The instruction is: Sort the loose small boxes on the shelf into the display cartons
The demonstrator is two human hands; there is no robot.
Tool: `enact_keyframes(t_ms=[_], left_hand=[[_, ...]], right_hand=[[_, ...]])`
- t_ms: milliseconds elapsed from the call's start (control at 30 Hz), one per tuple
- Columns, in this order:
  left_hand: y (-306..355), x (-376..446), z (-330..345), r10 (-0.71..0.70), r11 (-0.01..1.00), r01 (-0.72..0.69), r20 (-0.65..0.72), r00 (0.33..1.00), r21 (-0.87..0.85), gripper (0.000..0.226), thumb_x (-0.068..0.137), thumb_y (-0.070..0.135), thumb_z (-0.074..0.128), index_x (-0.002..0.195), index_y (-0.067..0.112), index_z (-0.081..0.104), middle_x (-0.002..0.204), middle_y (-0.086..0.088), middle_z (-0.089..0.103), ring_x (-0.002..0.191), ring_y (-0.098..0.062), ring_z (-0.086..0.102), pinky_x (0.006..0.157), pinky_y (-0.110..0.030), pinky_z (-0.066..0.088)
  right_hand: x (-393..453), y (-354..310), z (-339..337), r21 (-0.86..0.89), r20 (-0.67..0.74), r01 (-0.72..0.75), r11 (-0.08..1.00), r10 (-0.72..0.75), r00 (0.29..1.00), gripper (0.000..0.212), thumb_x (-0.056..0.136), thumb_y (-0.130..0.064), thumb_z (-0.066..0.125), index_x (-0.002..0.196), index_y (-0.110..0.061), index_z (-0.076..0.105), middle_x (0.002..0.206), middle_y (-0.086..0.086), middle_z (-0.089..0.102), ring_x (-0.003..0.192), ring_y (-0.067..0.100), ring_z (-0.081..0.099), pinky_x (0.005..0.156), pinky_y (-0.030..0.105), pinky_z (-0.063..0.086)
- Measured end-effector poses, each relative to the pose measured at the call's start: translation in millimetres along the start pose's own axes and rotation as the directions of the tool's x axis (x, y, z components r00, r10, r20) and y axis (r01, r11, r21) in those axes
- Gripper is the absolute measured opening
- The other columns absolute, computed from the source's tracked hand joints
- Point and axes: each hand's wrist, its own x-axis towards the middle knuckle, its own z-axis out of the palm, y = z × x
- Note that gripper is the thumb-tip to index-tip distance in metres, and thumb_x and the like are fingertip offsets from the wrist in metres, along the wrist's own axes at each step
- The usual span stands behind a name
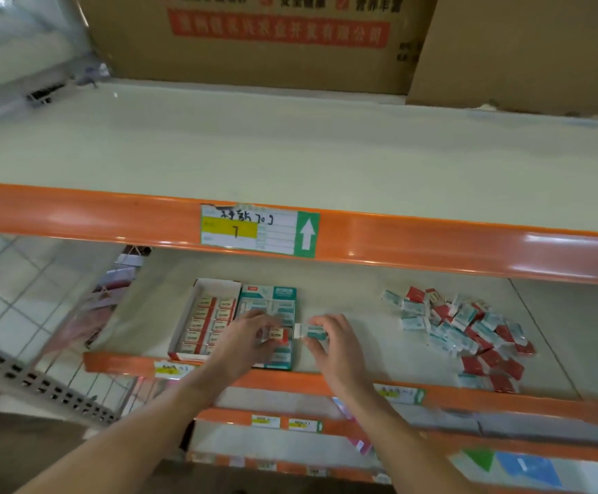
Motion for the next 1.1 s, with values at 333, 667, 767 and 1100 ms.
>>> enact_keyframes(t_ms=[333, 667, 767, 1100], left_hand=[[-46, -21, -28, -0.082, 0.996, 0.078, -0.121, 0.989, -0.039, 0.039, 0.083, 0.032, 0.075, 0.121, 0.032, 0.065, 0.124, 0.015, 0.056, 0.106, -0.008, 0.058, 0.093, -0.028, 0.051], [-75, -24, -38, -0.014, 1.0, 0.011, -0.107, 0.994, -0.029, 0.031, 0.083, 0.025, 0.072, 0.113, 0.032, 0.068, 0.118, 0.014, 0.058, 0.103, -0.01, 0.059, 0.088, -0.027, 0.049], [-73, -19, -31, 0.025, 0.999, -0.028, -0.083, 0.996, -0.032, 0.031, 0.082, 0.025, 0.071, 0.113, 0.029, 0.067, 0.121, 0.01, 0.057, 0.107, -0.013, 0.057, 0.09, -0.026, 0.048], [-64, -7, -22, 0.058, 0.998, -0.059, -0.077, 0.995, -0.012, 0.032, 0.086, 0.027, 0.069, 0.118, 0.027, 0.064, 0.125, 0.012, 0.057, 0.113, -0.013, 0.054, 0.089, -0.029, 0.049]], right_hand=[[10, -47, 51, -0.177, 0.04, -0.002, 0.984, 0.009, 0.999, 0.024, 0.085, -0.027, 0.074, 0.106, -0.027, 0.064, 0.111, -0.013, 0.063, 0.104, 0.012, 0.053, 0.091, 0.028, 0.043], [14, -56, 86, -0.305, -0.025, -0.005, 0.952, -0.003, 1.0, 0.019, 0.079, -0.023, 0.077, 0.096, -0.027, 0.069, 0.104, -0.011, 0.066, 0.1, 0.015, 0.054, 0.089, 0.03, 0.046], [11, -51, 85, -0.381, -0.071, 0.004, 0.924, -0.034, 0.997, 0.025, 0.078, -0.02, 0.078, 0.101, -0.029, 0.072, 0.105, -0.012, 0.067, 0.098, 0.016, 0.054, 0.087, 0.029, 0.045], [10, -45, 72, -0.411, -0.123, -0.096, 0.907, 0.05, 0.991, 0.019, 0.081, -0.019, 0.077, 0.099, -0.025, 0.076, 0.112, -0.005, 0.063, 0.109, 0.02, 0.053, 0.09, 0.031, 0.048]])
